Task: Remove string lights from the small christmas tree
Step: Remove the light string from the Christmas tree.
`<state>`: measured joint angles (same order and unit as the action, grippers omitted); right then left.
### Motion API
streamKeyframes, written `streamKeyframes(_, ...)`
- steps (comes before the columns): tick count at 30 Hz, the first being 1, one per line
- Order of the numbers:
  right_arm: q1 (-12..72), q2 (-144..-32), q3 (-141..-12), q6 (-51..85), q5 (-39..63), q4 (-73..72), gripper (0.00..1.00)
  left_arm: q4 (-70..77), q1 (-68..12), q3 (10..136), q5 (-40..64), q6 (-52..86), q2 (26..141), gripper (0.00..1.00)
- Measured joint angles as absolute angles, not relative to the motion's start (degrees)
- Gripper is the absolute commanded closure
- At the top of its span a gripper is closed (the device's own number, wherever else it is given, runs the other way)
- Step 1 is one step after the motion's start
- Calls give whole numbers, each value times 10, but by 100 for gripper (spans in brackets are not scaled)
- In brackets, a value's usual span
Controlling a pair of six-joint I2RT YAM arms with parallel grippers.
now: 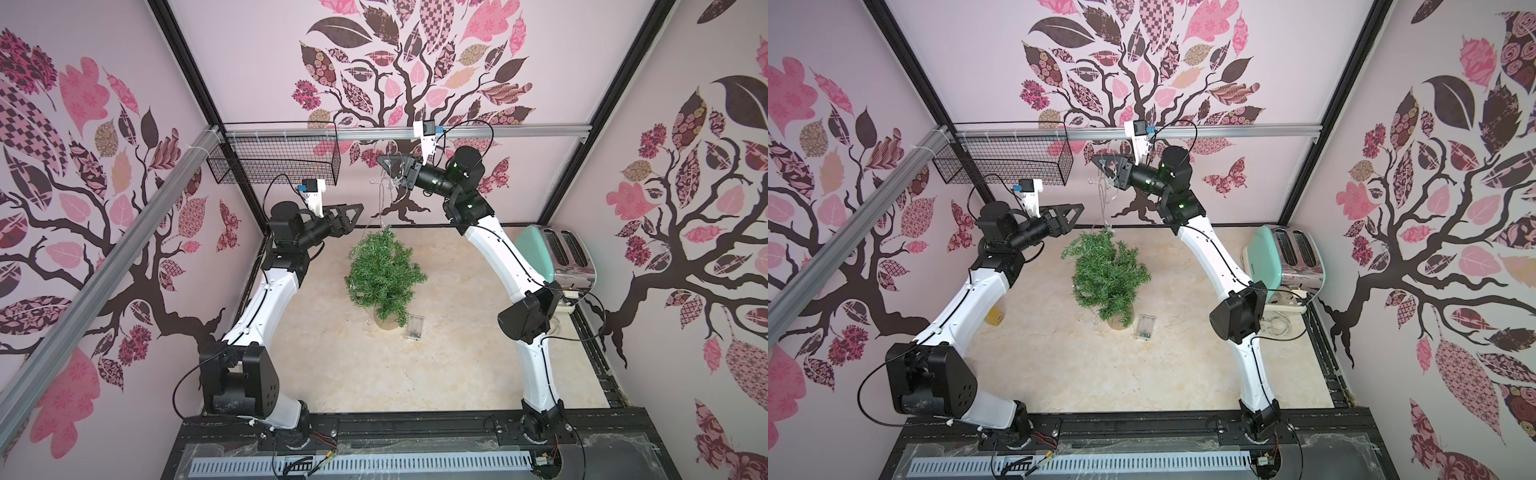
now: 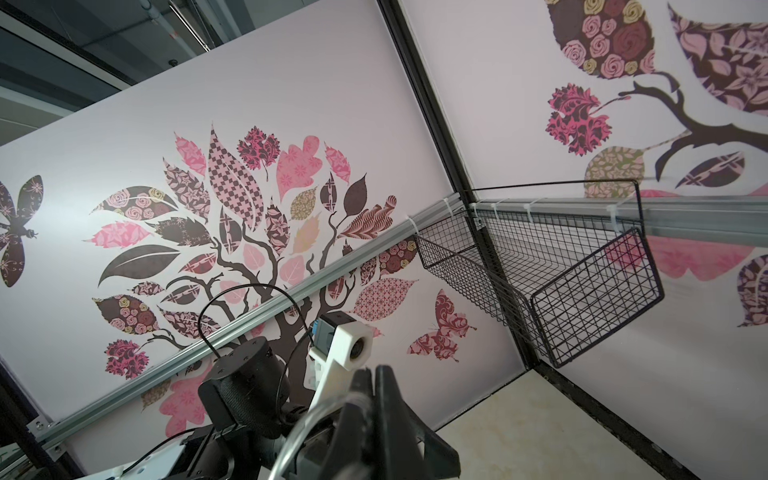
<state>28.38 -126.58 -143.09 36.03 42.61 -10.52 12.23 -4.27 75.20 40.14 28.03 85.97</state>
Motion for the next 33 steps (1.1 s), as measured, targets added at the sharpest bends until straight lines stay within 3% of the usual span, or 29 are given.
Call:
streamKeyframes(14, 284, -1282, -1441, 375, 429, -101, 100, 130, -119, 823, 441, 238, 905, 22)
streamKeyframes(33, 284, -1258, -1390, 438, 461, -178, 100, 47, -120, 947, 323, 193, 1018, 25)
